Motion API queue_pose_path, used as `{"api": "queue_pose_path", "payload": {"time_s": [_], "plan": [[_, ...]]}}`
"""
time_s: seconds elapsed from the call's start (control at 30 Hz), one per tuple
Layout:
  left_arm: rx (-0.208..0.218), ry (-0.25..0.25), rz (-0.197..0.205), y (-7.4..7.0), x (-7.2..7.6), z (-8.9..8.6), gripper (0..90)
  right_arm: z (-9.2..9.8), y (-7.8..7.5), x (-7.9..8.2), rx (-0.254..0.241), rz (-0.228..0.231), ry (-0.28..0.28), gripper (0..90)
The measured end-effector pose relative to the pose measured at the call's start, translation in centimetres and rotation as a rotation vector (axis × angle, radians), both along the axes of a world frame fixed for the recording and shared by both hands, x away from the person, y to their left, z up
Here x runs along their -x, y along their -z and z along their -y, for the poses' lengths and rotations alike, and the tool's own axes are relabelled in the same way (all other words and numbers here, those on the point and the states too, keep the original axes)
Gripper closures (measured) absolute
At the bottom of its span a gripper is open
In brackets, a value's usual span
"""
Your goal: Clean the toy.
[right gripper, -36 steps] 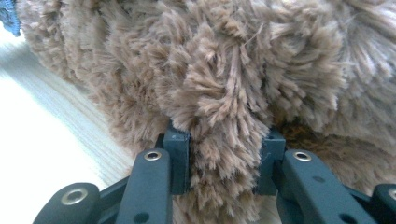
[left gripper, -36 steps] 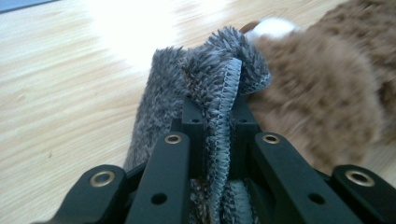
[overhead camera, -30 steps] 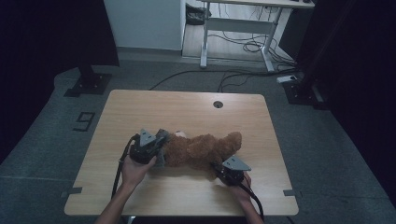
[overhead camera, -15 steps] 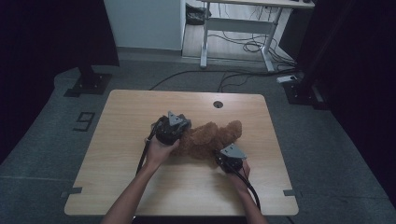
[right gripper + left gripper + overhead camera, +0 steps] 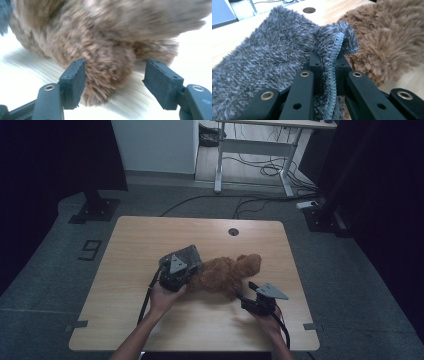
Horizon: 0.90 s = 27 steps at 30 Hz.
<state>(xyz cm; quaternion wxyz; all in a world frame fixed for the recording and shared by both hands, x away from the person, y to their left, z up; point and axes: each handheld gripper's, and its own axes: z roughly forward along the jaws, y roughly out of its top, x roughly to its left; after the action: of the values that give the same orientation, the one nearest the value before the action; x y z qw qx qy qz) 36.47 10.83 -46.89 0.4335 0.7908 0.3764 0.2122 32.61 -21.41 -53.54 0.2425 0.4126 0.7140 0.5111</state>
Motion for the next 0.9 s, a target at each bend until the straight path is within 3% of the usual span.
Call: {"api": "queue_pose_path", "payload": {"time_s": [0.03, 0.2, 0.43, 0.53, 0.67, 0.8, 0.9], "plan": [[0.005, 0.004, -0.002, 0.1, 0.2, -0.1, 80.6, 0.8, -0.3, 0.5, -0.026, 0.003, 0.014, 31.1], [0.038, 0.026, -0.021, 0.4, 1.4, -0.7, 80.7, 2.3, -2.0, 1.3, -0.041, 0.019, 0.045, 24.1], [0.086, 0.072, -0.077, 0.9, 2.7, -1.7, 80.8, 2.0, -4.4, 1.3, -0.031, 0.061, 0.040, 19.3], [0.098, 0.088, -0.097, 1.0, 3.1, -1.9, 80.8, 1.3, -4.8, 1.1, -0.020, 0.055, -0.004, 30.3], [0.104, 0.099, -0.109, 1.6, 4.0, -2.4, 80.7, 0.2, -3.9, 1.3, 0.048, 0.042, -0.041, 41.3], [0.130, 0.126, -0.139, 2.3, 4.8, -3.1, 80.9, 0.7, -2.7, 2.0, 0.024, 0.005, -0.086, 48.4], [0.118, 0.130, -0.141, 2.6, 5.2, -3.0, 80.9, 0.9, -1.7, 2.7, 0.023, -0.015, -0.111, 52.5]]}}
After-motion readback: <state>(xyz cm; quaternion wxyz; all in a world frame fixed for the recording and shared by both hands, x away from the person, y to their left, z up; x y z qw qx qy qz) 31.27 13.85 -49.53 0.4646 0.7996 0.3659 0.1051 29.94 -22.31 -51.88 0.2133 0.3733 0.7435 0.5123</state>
